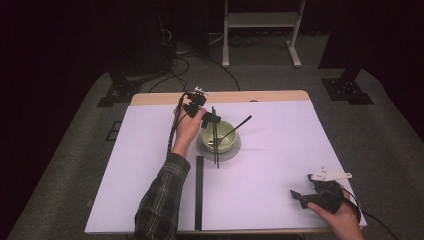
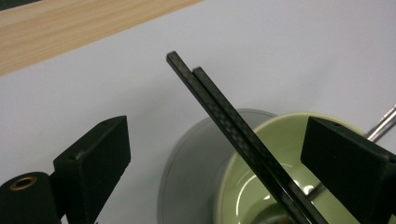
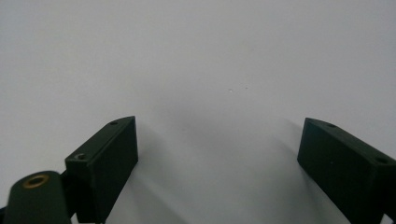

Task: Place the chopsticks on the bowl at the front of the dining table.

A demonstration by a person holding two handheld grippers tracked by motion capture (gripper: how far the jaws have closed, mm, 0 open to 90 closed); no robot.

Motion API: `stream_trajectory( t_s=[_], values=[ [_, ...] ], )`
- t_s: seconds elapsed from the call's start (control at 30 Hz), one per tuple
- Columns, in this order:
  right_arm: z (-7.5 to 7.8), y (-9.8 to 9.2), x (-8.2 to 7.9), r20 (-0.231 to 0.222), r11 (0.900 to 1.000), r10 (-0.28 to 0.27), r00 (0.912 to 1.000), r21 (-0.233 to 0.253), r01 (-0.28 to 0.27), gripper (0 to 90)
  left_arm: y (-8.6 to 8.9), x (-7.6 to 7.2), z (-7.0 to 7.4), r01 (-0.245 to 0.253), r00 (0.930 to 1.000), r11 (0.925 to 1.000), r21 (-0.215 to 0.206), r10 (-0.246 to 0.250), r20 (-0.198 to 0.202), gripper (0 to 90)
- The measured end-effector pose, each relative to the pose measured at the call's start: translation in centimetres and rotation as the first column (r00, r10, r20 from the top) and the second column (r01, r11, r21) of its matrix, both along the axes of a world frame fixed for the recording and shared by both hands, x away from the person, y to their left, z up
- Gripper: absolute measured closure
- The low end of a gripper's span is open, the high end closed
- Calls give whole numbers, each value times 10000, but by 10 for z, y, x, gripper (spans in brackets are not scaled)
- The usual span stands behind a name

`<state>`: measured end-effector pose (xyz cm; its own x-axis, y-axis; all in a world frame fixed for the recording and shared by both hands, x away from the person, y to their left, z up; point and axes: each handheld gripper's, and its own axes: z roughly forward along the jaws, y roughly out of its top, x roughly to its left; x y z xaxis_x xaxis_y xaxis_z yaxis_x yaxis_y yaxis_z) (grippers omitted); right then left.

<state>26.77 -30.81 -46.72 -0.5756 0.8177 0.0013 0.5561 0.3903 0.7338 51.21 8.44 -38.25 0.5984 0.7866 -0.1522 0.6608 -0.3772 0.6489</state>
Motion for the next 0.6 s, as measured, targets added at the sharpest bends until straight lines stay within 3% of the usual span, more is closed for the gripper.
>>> stream_trajectory(
  t_s=[0.27,0.6],
  values=[
    [0,0,0,5,10000,0,10000,-9,0,106,1,-11,-6,128,9999,9999,53,-128,-29,73],
    [0,0,0,1,10000,3,10000,-17,-3,106,7,-14,-11,120,9998,9999,99,-118,-148,74]
  ],
)
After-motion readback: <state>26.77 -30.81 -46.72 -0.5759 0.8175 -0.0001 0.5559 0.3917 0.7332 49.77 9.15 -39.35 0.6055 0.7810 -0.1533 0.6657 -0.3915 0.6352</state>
